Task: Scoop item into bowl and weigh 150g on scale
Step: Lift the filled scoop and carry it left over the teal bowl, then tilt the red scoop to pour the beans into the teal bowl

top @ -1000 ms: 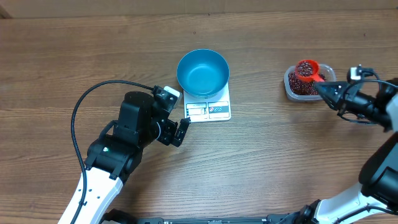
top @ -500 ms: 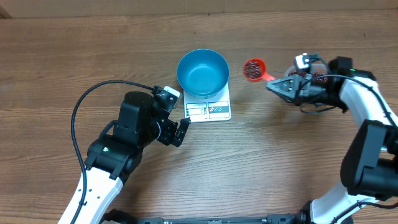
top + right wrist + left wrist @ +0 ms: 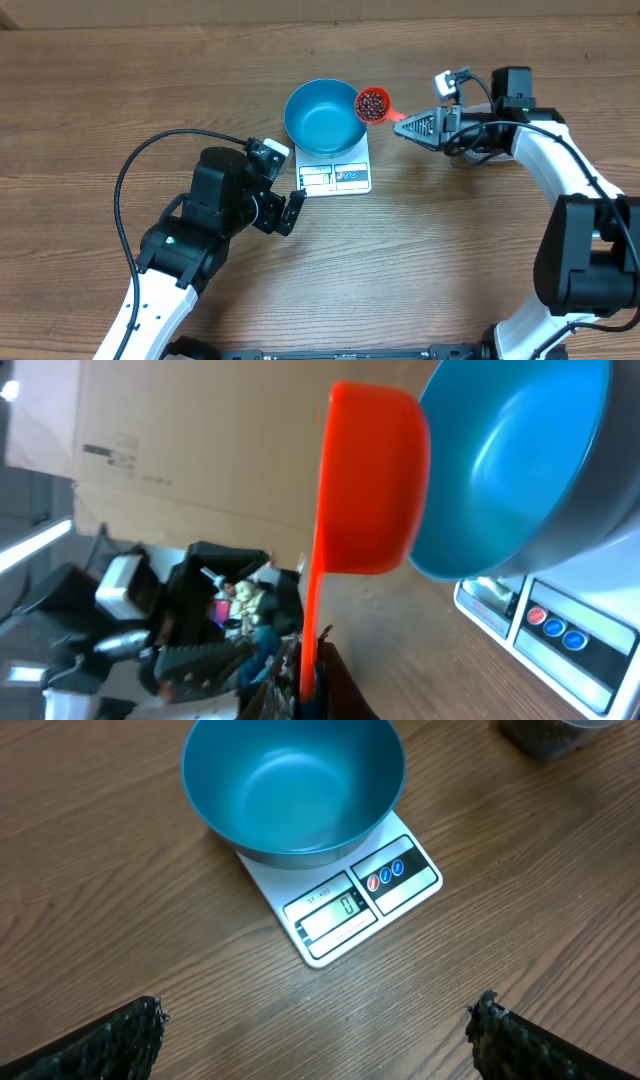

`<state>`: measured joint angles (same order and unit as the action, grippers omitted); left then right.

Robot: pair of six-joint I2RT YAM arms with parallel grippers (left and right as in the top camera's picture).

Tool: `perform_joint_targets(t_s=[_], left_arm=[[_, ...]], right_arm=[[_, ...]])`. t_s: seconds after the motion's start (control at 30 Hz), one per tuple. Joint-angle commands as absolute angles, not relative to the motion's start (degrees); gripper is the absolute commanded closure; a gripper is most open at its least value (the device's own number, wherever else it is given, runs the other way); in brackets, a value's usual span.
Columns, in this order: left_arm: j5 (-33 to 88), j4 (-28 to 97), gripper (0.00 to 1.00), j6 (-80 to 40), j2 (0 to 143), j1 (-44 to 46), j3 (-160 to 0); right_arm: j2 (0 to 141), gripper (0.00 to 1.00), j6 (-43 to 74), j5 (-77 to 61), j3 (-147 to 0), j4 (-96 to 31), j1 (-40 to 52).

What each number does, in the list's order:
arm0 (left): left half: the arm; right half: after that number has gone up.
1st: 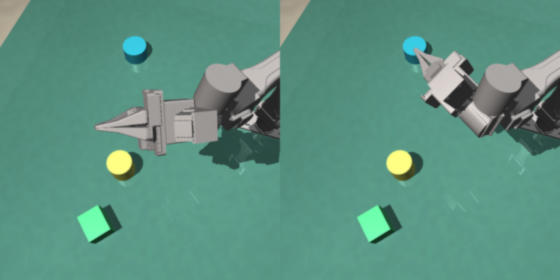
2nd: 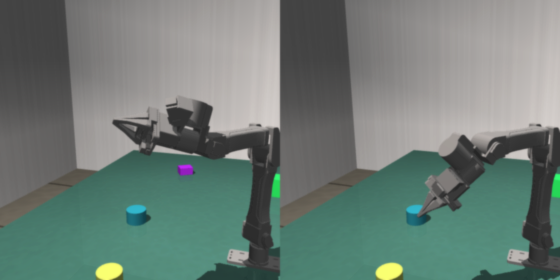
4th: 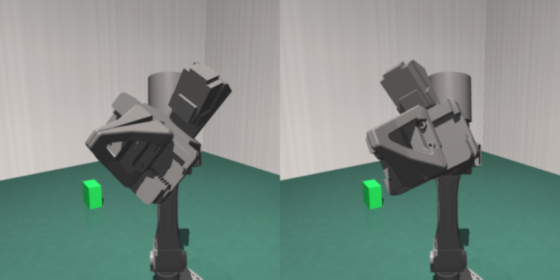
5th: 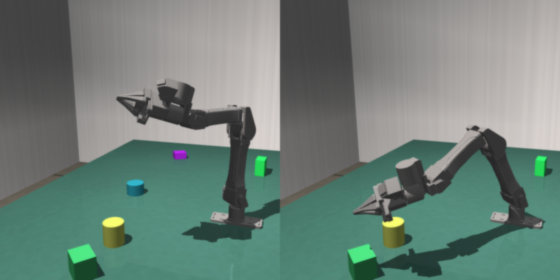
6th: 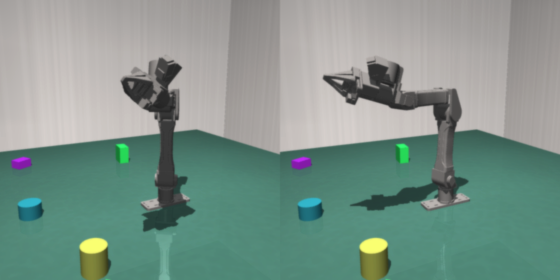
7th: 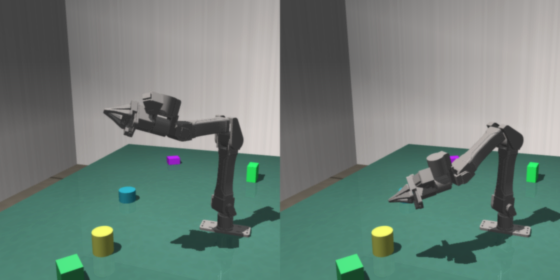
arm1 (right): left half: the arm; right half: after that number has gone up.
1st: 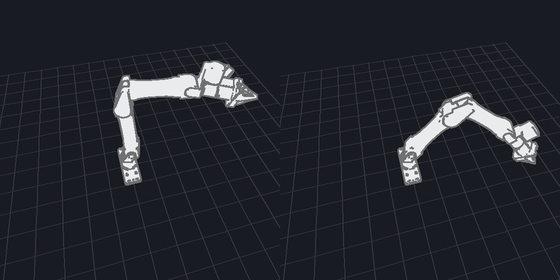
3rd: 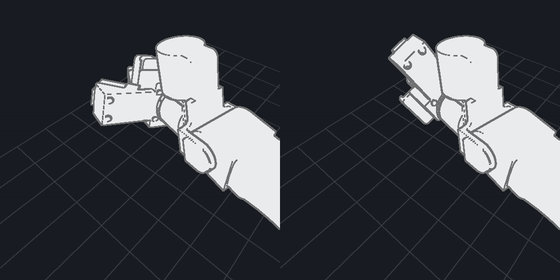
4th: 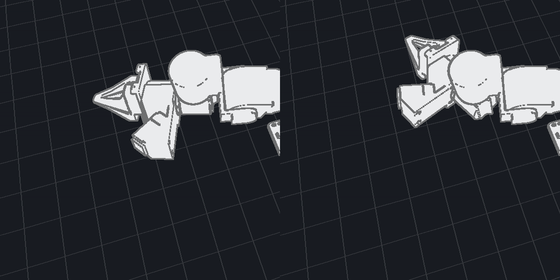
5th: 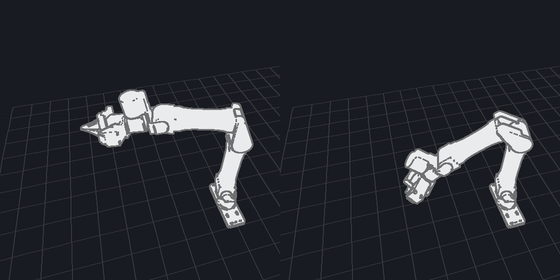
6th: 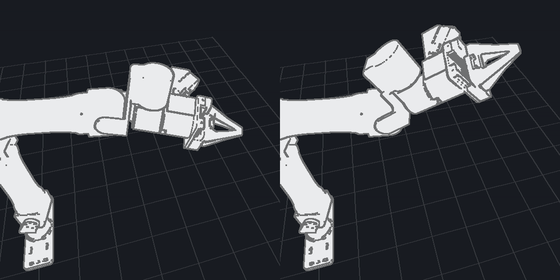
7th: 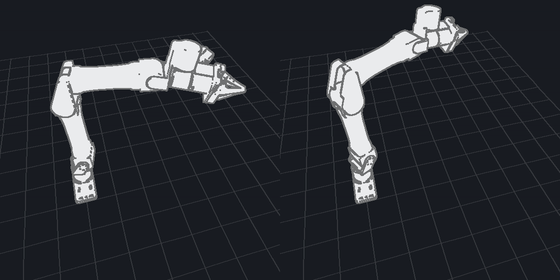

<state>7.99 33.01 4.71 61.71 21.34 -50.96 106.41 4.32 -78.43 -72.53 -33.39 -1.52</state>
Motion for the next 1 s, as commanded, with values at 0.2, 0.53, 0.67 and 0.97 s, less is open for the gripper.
perform_joint_targets(t_s=[0.2, 0.53, 0.67, 0.97], left_arm=[[8.8, 33.0, 0.00, 5.8, 60.7, 21.1, -50.7], [8.8, 33.0, 0.00, 5.8, 60.7, 21.1, -50.7], [8.8, 33.0, 0.00, 5.8, 60.7, 21.1, -50.7], [8.8, 33.0, 0.00, 5.8, 60.7, 21.1, -50.7]], right_arm=[[106.5, 0.96, 12.2, -69.0, -72.7, -21.1, 5.1], [106.5, 0.96, 3.7, -50.3, -72.7, -16.9, 10.9], [106.5, 0.96, -3.8, -47.3, -72.7, -16.8, 11.3], [106.5, 0.96, -27.0, -47.2, -72.7, -16.8, 11.3]])
